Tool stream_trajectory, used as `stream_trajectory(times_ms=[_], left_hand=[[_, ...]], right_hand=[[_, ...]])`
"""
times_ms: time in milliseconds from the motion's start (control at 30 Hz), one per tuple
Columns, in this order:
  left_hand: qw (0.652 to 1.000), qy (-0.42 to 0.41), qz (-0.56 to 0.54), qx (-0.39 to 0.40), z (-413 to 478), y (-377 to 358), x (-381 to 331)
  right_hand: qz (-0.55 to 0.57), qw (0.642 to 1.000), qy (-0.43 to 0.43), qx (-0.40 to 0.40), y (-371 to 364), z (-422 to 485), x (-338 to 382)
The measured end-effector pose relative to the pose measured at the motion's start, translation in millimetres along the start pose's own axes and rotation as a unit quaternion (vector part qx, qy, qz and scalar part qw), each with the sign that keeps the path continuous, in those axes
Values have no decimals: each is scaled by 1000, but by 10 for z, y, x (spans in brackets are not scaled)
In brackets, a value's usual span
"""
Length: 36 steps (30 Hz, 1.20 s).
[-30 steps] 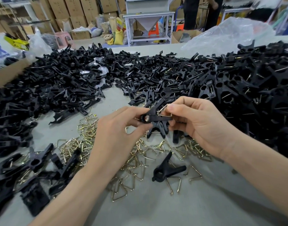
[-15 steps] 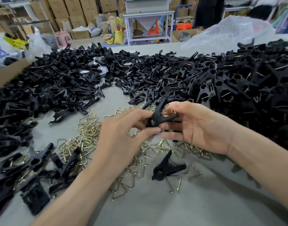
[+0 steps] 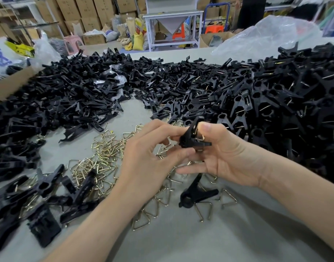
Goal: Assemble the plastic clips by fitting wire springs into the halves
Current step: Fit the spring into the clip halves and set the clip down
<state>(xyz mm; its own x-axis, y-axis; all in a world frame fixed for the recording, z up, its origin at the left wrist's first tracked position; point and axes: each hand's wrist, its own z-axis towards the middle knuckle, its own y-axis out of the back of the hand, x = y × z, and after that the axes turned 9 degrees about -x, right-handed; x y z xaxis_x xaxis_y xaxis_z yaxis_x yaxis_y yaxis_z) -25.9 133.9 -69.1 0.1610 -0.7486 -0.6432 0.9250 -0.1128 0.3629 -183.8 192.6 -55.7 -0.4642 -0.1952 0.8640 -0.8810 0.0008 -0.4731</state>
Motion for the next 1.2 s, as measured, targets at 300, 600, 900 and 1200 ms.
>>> stream_trajectory(times_ms=[300,600,900,1200], left_hand=[[1000,-3,7,7,5,-24,8],[999,-44,27,14,-17,-23,-37],[998,-58,33,-12,-17,-18,-79],[997,-72,38,-3,-19,-11,-40]], right_hand=[[-35,996,63,-59,-76,39,-83],[-61,993,87,-51,-98,44,-130],[-1,999,44,-7,-48,7,-72],[-10,999,45,6,-30,27,-92]])
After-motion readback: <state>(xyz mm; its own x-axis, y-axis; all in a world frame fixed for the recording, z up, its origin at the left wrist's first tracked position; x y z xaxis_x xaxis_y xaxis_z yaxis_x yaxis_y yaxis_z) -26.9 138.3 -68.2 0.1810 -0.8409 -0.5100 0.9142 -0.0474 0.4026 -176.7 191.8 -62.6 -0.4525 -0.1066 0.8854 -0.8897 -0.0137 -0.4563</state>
